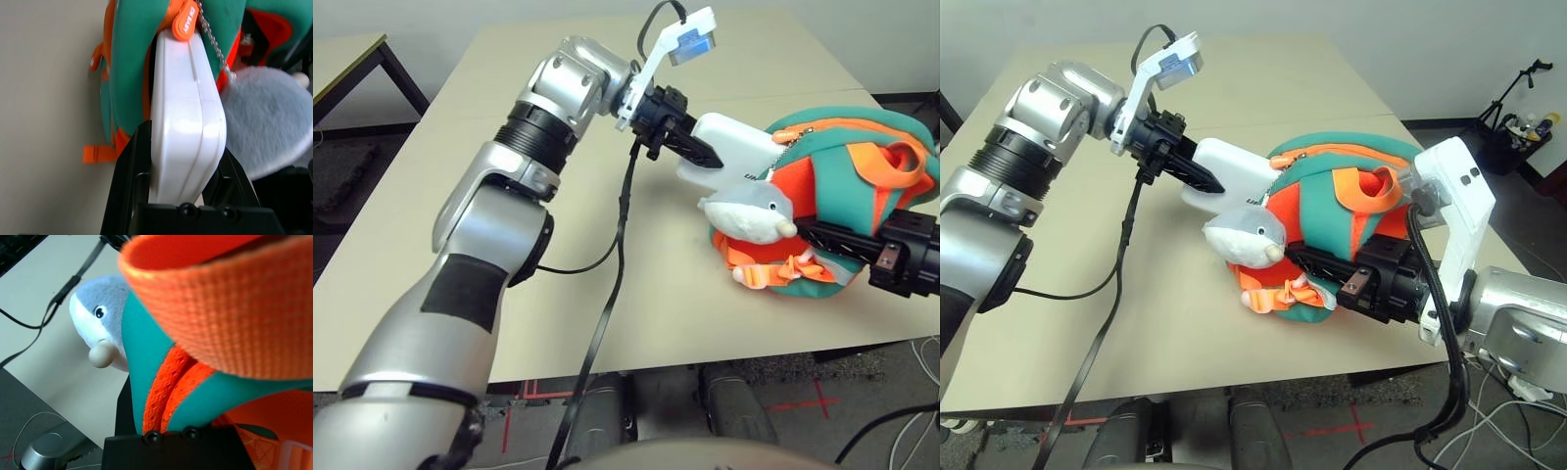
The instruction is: Put the pencil case into the backpack and zip it.
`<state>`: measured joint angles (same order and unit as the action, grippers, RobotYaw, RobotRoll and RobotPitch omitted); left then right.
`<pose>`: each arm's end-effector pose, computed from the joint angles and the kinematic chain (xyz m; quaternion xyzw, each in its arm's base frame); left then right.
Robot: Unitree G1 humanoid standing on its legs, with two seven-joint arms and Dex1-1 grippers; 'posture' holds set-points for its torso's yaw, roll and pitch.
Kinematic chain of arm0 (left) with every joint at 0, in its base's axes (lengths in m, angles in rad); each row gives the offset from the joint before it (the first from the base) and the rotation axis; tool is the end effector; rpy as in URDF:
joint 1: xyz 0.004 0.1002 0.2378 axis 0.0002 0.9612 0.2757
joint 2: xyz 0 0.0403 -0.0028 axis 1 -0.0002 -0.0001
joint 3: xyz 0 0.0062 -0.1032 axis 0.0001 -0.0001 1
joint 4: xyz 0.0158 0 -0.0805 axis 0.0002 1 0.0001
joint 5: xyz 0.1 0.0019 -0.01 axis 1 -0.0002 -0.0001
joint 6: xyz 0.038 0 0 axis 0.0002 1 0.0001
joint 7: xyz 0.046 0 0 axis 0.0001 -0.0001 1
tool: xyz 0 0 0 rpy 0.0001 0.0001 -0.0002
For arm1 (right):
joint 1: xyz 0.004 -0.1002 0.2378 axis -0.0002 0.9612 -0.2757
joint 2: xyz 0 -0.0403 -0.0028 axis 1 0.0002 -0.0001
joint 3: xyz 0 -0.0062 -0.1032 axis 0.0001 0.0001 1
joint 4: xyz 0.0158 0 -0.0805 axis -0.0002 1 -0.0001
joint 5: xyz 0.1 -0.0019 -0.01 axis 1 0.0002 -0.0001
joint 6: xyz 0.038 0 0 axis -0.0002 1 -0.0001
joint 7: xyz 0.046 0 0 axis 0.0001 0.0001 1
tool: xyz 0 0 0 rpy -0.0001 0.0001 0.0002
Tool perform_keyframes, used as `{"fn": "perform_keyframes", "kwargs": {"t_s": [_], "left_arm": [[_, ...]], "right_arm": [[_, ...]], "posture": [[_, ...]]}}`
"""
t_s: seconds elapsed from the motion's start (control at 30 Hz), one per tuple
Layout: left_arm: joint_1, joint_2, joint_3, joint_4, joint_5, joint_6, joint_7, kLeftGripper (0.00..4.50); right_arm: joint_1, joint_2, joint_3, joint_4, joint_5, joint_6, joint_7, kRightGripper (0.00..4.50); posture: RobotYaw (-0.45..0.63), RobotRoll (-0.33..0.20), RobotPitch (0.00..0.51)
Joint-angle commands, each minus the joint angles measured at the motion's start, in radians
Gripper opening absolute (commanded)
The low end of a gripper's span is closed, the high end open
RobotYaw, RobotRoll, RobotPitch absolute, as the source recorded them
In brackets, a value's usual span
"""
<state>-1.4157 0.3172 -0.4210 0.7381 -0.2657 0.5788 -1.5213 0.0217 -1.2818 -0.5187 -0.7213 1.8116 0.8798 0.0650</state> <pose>0.3602 0.0865 0.2924 0.1808 0.1555 -0.7400 0.6289 0.1436 -0.2264 0.2575 0.0021 0.1670 0.3939 0.9039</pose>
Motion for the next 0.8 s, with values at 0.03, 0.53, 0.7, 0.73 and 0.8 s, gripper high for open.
{"fn": "perform_keyframes", "kwargs": {"t_s": [0.03, 0.53, 0.7, 0.73, 0.8], "left_arm": [[0.023, -0.044, 0.021, -0.033, 0.014, 0.003, 0.014, 1.38], [0.103, -0.107, 0.017, -0.109, 0.092, 0.034, 0.076, 1.38], [0.095, -0.041, -0.001, -0.155, 0.115, 0.041, 0.042, 1.38], [0.096, -0.035, -0.002, -0.157, 0.118, 0.041, 0.038, 1.38], [0.106, -0.015, -0.021, -0.162, 0.129, 0.044, 0.015, 1.38]], "right_arm": [[-0.029, 0.008, 0.04, -0.009, -0.008, -0.024, 0.008, 0.14], [-0.098, 0.04, 0.108, 0.006, -0.046, -0.02, 0.019, 0.14], [-0.108, 0.048, 0.119, 0.01, -0.059, -0.017, 0.028, 0.14], [-0.109, 0.049, 0.12, 0.011, -0.061, -0.016, 0.03, 0.14], [-0.117, 0.05, 0.127, 0.015, -0.067, -0.016, 0.034, 0.14]], "posture": [[-0.26, 0.0, 0.099], [-0.24, 0.0, 0.097], [-0.23, 0.0, 0.094], [-0.23, 0.0, 0.094], [-0.22, 0.0, 0.092]]}}
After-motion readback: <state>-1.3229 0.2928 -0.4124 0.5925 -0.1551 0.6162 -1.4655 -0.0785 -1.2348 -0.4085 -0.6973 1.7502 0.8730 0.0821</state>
